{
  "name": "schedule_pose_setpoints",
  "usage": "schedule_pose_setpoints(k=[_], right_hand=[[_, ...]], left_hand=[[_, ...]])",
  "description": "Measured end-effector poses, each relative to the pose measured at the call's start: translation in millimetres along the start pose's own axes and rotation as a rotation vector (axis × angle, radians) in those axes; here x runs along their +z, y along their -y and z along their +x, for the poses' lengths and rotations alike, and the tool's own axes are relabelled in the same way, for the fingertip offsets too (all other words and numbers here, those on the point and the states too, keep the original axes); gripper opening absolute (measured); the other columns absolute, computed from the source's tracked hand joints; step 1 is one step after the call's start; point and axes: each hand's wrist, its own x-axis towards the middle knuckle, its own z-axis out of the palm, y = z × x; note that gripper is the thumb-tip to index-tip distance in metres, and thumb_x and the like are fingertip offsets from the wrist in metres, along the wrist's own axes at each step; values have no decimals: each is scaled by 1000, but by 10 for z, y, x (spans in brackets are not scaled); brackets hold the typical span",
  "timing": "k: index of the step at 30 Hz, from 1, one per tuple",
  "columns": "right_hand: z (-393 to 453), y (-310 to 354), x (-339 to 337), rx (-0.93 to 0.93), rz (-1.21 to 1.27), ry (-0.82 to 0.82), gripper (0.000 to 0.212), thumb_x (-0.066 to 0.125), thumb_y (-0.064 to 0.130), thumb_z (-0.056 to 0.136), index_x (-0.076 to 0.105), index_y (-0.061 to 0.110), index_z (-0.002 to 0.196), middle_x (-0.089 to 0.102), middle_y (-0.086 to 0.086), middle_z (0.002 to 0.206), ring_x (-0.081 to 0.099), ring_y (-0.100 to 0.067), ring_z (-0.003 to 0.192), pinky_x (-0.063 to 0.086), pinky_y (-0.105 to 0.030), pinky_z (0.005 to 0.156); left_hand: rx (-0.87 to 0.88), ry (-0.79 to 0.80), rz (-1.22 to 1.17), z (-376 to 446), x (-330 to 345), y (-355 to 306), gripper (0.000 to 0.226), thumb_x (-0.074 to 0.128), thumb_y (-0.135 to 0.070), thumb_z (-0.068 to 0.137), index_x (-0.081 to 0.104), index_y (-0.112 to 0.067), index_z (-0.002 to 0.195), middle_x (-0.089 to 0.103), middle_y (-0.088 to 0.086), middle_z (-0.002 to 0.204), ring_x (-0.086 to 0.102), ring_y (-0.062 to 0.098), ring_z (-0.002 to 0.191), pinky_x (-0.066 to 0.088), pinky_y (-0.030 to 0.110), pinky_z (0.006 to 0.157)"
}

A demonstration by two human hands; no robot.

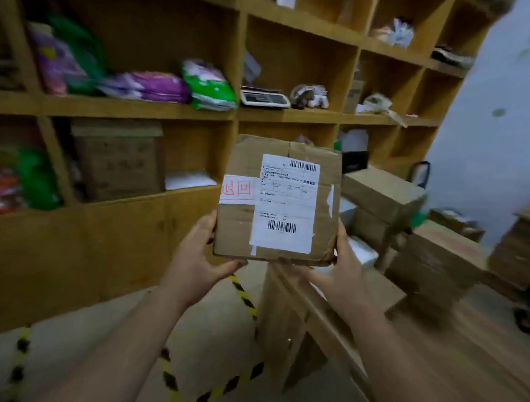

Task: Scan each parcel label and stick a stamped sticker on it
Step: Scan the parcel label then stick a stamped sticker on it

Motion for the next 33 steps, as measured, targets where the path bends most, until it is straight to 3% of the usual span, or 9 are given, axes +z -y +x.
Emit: schedule_pose_setpoints(k=[3,8,13,16,19,21,25,29,33], right_hand=[[207,394,1003,-75,94,184,104,90,33,68,25,44,148,54,29,130,50,16,118,45,-11,96],[275,1158,2506,-205,203,476,114,89,37,68,14,44,153,48,25,140,47,11,122,46,-18,99],[16,1811,3804,-298,335,791,117,86,49,62,12,50,152,45,40,132,46,18,118,46,-17,96],[-198,2136,4453,-365,405,984,113,87,42,67,13,48,152,48,34,135,49,14,119,48,-22,98],[-351,2334,4964,-416,475,1093,109,85,43,69,14,49,152,48,28,140,50,4,125,49,-34,103],[-517,2747,5552,-540,516,1335,106,84,43,70,15,51,151,46,31,140,47,5,127,48,-32,103],[-653,2844,5929,-527,597,1403,107,86,29,73,16,47,152,45,43,129,45,22,116,45,-11,92],[-813,3015,6513,-598,541,1539,110,86,33,72,12,53,150,43,39,127,40,30,107,41,-11,90],[-1082,3108,6911,-685,503,1656,114,88,40,69,9,54,151,45,19,141,44,0,129,42,-32,107]], left_hand=[[-130,-152,152,-412,-945,344,98,85,-36,71,29,-34,150,41,-22,140,46,-7,112,40,11,94],[-312,-447,363,-1250,-2249,757,101,80,-49,71,24,-31,154,35,-10,152,42,10,129,43,37,107],[-479,-674,451,-2179,-3096,834,99,79,-45,75,21,-32,155,32,-15,151,37,2,133,43,26,105],[-584,-812,573,-2670,-3410,857,98,77,-48,73,26,-26,154,37,-11,148,38,2,130,36,10,102],[-676,-870,665,-2987,-3627,822,98,70,-59,69,32,-22,152,40,-10,147,37,4,132,35,26,112],[-791,-1070,751,-3267,-3835,842,96,72,-55,69,32,-25,151,40,-11,147,36,2,133,34,30,113],[-832,-1096,726,-3510,-3891,845,99,83,-38,71,27,-33,153,45,-10,143,47,14,129,45,45,105],[-923,-1272,748,-3644,-3909,931,97,84,-36,70,30,-35,151,47,-22,134,52,0,115,52,25,93],[-1021,-1370,742,-3876,-3908,1067,96,84,-36,70,31,-32,151,51,-14,127,54,-3,105,48,7,79]])
